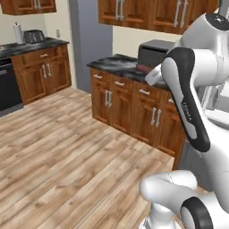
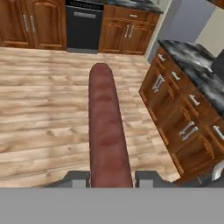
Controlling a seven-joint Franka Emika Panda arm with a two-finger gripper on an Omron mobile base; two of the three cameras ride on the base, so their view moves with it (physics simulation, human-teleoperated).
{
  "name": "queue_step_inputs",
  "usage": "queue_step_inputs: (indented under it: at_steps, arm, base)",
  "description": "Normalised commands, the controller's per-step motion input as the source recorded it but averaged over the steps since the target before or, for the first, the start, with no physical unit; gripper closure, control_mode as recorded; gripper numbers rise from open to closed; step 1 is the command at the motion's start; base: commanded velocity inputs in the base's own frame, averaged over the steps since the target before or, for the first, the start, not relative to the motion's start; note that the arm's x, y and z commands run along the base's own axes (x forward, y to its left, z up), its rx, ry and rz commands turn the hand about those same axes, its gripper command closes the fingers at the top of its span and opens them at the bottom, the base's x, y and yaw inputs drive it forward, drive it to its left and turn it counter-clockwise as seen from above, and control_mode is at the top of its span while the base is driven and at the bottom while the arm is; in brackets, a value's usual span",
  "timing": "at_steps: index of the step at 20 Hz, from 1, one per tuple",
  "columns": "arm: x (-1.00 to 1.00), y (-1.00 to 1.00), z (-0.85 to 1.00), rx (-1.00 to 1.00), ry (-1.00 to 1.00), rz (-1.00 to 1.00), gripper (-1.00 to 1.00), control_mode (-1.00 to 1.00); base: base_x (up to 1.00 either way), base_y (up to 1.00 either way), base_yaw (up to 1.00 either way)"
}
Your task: Move the hot dog bun to the plate on the dining table and place the condiment next to that plate. Then navigate to the fridge and take the sausage and place it on the plate as well.
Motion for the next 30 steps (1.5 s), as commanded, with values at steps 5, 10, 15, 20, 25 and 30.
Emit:
queue_step_inputs:
  at_steps: [5,10,15,20,25,30]
  arm:
    - [0.0,0.0,0.0,0.0,0.0,0.0,1.0,1.0]
    - [0.0,0.0,0.0,0.0,0.0,0.0,1.0,1.0]
    - [0.0,0.0,0.0,0.0,0.0,0.0,1.0,1.0]
    - [0.0,0.0,0.0,0.0,0.0,0.0,1.0,1.0]
    - [0.0,0.0,0.0,0.0,0.0,0.0,1.0,1.0]
    - [0.0,0.0,0.0,0.0,0.0,0.0,1.0,1.0]
  base:
    - [0.87,0.33,0.57]
    - [0.99,0.45,0.5]
    - [1.0,0.43,0.43]
    - [1.0,0.19,0.43]
    - [1.0,0.08,0.45]
    - [1.0,-0.01,0.49]
